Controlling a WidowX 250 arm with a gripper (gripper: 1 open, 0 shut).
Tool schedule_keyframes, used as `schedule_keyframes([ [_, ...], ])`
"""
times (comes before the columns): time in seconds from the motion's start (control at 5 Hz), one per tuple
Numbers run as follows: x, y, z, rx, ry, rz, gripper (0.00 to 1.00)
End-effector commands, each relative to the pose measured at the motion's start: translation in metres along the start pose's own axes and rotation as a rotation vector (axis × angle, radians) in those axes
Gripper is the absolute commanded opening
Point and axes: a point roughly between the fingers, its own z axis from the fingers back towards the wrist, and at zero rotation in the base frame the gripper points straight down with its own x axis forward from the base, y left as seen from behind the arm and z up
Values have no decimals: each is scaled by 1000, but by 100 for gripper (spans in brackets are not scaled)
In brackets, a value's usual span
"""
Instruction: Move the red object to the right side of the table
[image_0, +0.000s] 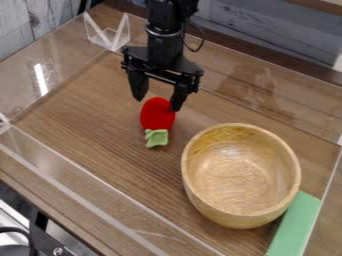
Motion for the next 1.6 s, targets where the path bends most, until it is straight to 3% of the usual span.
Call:
schedule_keyframes([
  [0.0,2,3,6,9,-28,-3,100],
  [1.2,6,6,17,14,-87,3,100],
  [1.4,6,6,7,19,-73,5,100],
])
